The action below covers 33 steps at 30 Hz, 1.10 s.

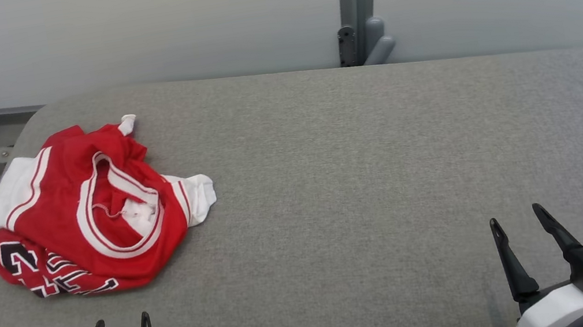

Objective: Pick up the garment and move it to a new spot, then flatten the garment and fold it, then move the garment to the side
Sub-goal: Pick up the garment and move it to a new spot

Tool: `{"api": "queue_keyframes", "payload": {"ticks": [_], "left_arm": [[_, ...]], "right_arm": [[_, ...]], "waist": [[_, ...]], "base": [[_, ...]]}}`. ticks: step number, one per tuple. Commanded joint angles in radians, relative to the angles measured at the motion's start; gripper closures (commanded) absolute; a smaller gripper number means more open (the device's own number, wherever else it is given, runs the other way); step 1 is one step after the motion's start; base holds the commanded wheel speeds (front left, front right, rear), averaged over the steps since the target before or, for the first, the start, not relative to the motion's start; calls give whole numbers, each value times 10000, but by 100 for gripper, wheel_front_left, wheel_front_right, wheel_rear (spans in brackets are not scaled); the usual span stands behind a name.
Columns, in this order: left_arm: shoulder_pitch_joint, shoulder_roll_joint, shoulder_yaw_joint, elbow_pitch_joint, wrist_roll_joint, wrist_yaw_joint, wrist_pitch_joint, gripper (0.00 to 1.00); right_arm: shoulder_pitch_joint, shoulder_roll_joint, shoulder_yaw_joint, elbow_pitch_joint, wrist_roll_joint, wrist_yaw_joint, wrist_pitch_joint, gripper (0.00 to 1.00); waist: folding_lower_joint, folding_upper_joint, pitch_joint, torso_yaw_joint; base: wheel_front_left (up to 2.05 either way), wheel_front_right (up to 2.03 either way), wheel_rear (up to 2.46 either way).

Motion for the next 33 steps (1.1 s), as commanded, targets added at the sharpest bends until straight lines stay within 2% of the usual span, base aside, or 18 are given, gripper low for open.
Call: {"api": "queue_keyframes", "payload": {"ticks": [1, 5, 9, 13, 19, 25, 33], "left_arm": [[167, 77, 98, 52, -64, 15, 5, 0], [293, 25, 211, 39, -119, 36, 5, 0], [348, -42, 333, 15, -179, 23, 6, 0], [296, -112, 447, 30, -254, 38, 6, 0], [-379, -195, 884, 600, -911, -31, 6, 0], [-2103, 375, 1351, 1827, -1361, 105, 517, 0], [-3750, 1214, 1767, 3457, -1712, 266, 1229, 0]], "right_arm": [[-125, -15, 133, 47, 55, 1, -33, 0], [-206, -5, 426, 108, 122, 1, -33, 0], [-340, -3, 625, 119, 136, 1, -35, 0], [-361, 1, 745, 112, 165, 1, -33, 0], [-507, -12, 765, 106, 165, 1, -33, 0], [-805, -140, 689, 8, 17, 1, -33, 0], [-1098, -105, 635, 13, 172, 1, -35, 0]], "waist": [[0, 44, -72, 995], [0, 44, -60, 1410], [0, 44, -6, 1497], [0, 44, 92, 1369], [0, 44, 561, 797], [0, 44, 1474, -42], [0, 44, 2144, -843]], "base": [[0, 0, 0], [0, 0, 0], [0, 0, 0], [0, 0, 0], [0, 0, 0], [0, 0, 0], [0, 0, 0]]}}
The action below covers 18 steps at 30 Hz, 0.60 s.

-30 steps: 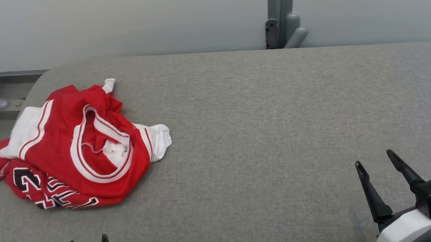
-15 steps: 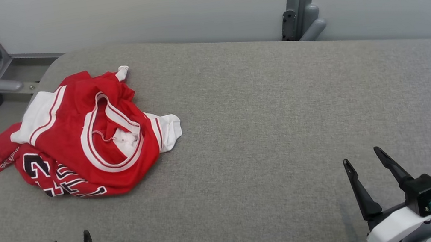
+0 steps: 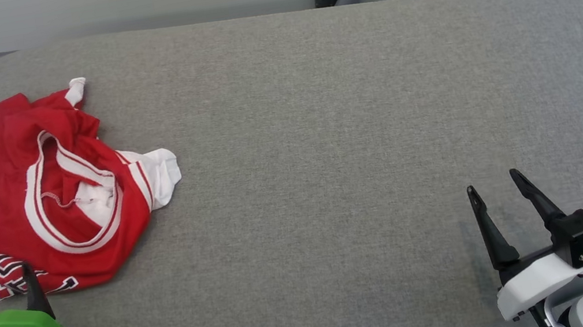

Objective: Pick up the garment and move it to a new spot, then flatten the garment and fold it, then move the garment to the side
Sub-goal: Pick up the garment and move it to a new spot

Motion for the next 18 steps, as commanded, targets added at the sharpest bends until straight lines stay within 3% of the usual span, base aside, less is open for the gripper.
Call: {"api": "queue_keyframes", "payload": {"ticks": [1, 4, 6, 10, 11, 12, 13, 18], "left_arm": [[-233, 102, 44, 202, -117, -10, 7, 0], [-527, 169, 58, 758, -357, -174, -27, 0], [-606, 332, 127, 1159, -392, -171, -56, 5], [-770, 500, 217, 1890, -498, -127, -165, 26], [-821, 529, 205, 2050, -517, -146, -214, 55], [-840, 538, 182, 2172, -550, -181, -245, 73], [-861, 526, 161, 2306, -611, -225, -280, 99], [-981, 405, -92, 2656, -763, -419, -522, 100]], "right_arm": [[-130, 2, -26, -23, 54, 1, -31, 0], [-156, 15, -136, -20, 143, 1, -31, 0], [-140, 23, -195, -12, 175, 1, -33, 0], [-37, 35, -221, 28, 228, 1, -31, 0], [-4, 33, -236, 37, 240, 1, -31, 0], [24, 37, -256, 41, 251, 1, -31, 0], [51, 39, -267, 46, 263, 1, -31, 0], [148, 54, -254, 94, 280, 1, -31, 0]], "waist": [[0, 44, 514, -622], [0, 44, 536, -806], [0, 44, 506, -893], [0, 44, 376, -1002], [0, 44, 342, -1006], [0, 44, 302, -996], [0, 44, 264, -985], [0, 44, 45, -890]], "base": [[0, 0, 0], [0, 0, 0], [0, 0, 0], [0, 0, 0], [0, 0, 0], [0, 0, 0], [0, 0, 0], [0, 0, 0]]}}
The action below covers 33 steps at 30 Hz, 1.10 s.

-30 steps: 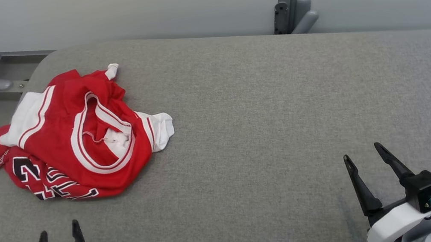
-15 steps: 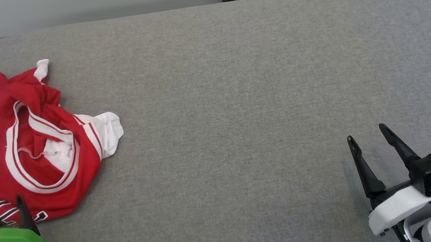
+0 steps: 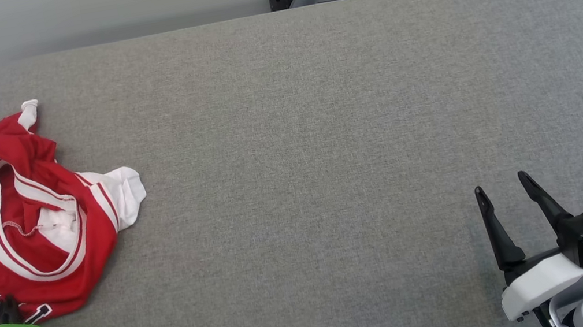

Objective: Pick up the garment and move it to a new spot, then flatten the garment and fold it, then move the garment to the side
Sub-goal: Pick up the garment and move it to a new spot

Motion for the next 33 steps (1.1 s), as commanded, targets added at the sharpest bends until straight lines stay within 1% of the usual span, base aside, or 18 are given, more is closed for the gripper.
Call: {"api": "queue_keyframes", "payload": {"ticks": [1, 6, 9, 15, 19, 22, 26, 30, 33], "left_arm": [[-195, -4, -29, 2, -133, -74, -144, 100], [-399, -173, -266, -515, -344, -146, -473, 100], [-546, -308, -621, -1356, -625, -153, -603, 100], [-585, -530, -1790, -3924, -1311, -160, -469, 100], [-518, -668, -2548, -5909, -1582, -162, 104, 100], [-562, -876, -3097, -7353, -1638, -163, 698, 100], [-762, -1272, -3722, -8960, -1846, -148, 1473, 100], [-1031, -1714, -4266, -9994, -2143, 10, 2095, 100], [-1299, -1888, -4685, -10351, -2144, 174, 2436, 100]], "right_arm": [[108, -10, 5, 15, 87, 1, -31, 0], [238, -47, -53, 20, 101, -1, -33, 0], [328, -70, -29, 41, 120, 1, -31, 0], [402, -50, 73, 116, 190, 1, -31, 0], [323, -22, 147, 130, 252, 1, -31, 0], [340, -8, 169, 141, 284, 1, -33, 0], [286, 22, 185, 126, 342, 1, -31, 0], [159, 41, 221, 127, 420, -1, -31, 0], [30, 48, 338, 128, 553, -1, -31, 0]], "waist": [[0, 44, -117, 67], [0, 44, -305, 234], [0, 44, -441, 359], [0, 44, -663, 457], [0, 44, -752, 340], [0, 44, -810, 159], [0, 44, -850, -276], [0, 44, -810, -881], [0, 44, -717, -1465]], "base": [[0, 0, 0], [0, 0, 0], [0, 0, 0], [0, 0, 0], [0, 0, 0], [0, 0, 0], [0, 0, 0], [0, 0, 0], [0, 0, 0]]}}
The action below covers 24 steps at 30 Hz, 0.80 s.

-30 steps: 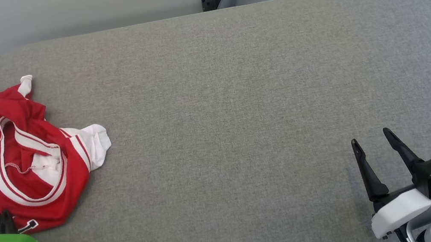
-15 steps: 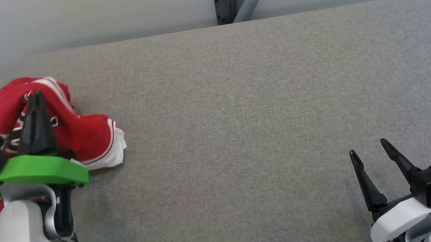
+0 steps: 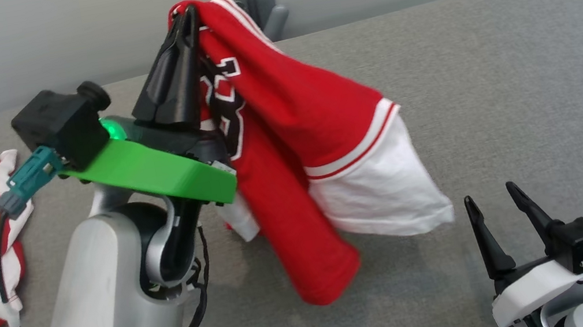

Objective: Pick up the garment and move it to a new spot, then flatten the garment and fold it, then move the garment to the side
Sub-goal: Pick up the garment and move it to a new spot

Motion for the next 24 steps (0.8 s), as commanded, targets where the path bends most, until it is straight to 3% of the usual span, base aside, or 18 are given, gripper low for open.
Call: {"api": "queue_keyframes", "payload": {"ticks": [1, 8, 13, 24], "left_arm": [[-306, -58, -189, -75, 52, 108, 115, 100], [-887, -217, -1054, 711, 54, 475, 300, 100], [-1252, 1, -1465, 2880, 951, 626, -277, 100], [-1752, 279, -1424, 7170, 1514, 479, -2338, 100]], "right_arm": [[-121, -14, 39, -5, 150, 1, -33, 0], [-330, -11, 116, -64, 555, -1, -33, 0], [-325, -2, 77, -38, 848, -1, -35, 0], [-294, -4, 279, 18, 1116, -1, -33, 0]], "waist": [[0, 44, 128, -870], [0, 44, 592, -2305], [0, 44, 835, -3026], [0, 44, 1002, -3623]], "base": [[0, 0, 0], [0, 0, 0], [0, 0, 0], [0, 0, 0]]}}
